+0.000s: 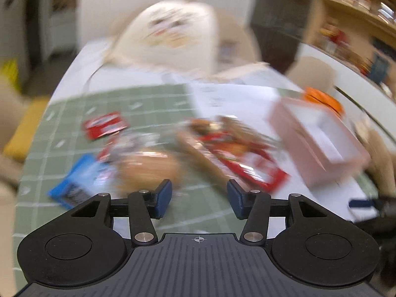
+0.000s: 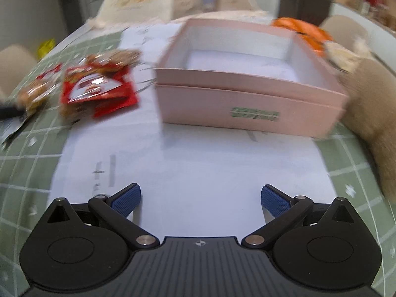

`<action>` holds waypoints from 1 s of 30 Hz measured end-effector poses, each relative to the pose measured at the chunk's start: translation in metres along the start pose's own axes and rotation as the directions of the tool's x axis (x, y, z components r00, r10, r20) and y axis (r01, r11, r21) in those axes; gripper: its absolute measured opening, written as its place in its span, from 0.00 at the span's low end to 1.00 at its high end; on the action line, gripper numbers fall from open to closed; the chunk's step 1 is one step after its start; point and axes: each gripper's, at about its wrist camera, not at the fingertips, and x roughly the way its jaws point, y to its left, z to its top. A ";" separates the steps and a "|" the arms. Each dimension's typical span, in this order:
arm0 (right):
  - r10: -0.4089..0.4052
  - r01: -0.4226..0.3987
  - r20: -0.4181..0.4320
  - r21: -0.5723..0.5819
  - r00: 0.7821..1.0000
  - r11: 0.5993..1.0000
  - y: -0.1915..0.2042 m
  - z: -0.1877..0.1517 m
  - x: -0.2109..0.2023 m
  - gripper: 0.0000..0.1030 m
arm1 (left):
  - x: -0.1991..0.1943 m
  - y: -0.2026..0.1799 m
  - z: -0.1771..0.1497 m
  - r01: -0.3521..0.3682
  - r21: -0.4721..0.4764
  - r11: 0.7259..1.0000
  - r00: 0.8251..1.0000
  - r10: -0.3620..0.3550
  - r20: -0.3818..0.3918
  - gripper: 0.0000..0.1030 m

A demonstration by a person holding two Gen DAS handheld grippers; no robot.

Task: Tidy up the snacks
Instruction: 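Grasp the long wrapped bread stick with the left gripper while the right grasps a red spicy-strip packet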

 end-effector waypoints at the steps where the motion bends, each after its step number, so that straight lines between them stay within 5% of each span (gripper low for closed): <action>1: 0.005 -0.005 0.030 0.003 1.000 1.000 0.003 0.006 -0.002 0.92 | 0.002 0.015 0.007 0.005 -0.050 0.999 1.000 -0.006 -0.019 0.52; 5: 0.057 -0.061 0.135 0.026 0.989 0.998 0.017 0.044 -0.003 0.92 | 0.003 0.046 0.019 -0.007 -0.120 0.993 1.000 0.005 -0.015 0.52; 10: 0.146 -0.155 0.137 0.055 0.980 0.986 0.041 0.098 0.033 0.95 | 0.008 0.050 0.016 0.073 -0.184 0.980 0.996 -0.080 -0.030 0.52; 15: 0.208 -0.220 0.127 0.083 0.970 0.972 0.072 0.148 0.076 0.94 | 0.017 0.031 0.005 0.139 -0.134 0.981 0.982 -0.154 -0.109 0.52; 18: 0.206 -0.216 0.102 0.099 0.973 0.971 0.080 0.161 0.095 0.82 | 0.022 0.019 -0.001 0.171 -0.115 0.979 0.971 -0.187 -0.150 0.52; 20: 0.191 -0.192 0.027 0.054 0.981 0.980 0.082 0.158 0.098 0.35 | 0.024 0.013 -0.003 0.191 -0.120 0.974 0.964 -0.209 -0.161 0.52; 26: 0.183 -0.183 -0.025 -0.004 0.983 0.983 0.043 0.101 0.050 0.36 | 0.038 -0.009 0.012 0.218 -0.158 0.963 0.959 -0.242 -0.148 0.52; 30: 0.087 -0.087 -0.017 0.005 0.996 0.996 0.011 0.057 0.013 0.37 | 0.052 -0.044 0.027 0.208 -0.076 0.975 0.963 -0.218 -0.158 0.52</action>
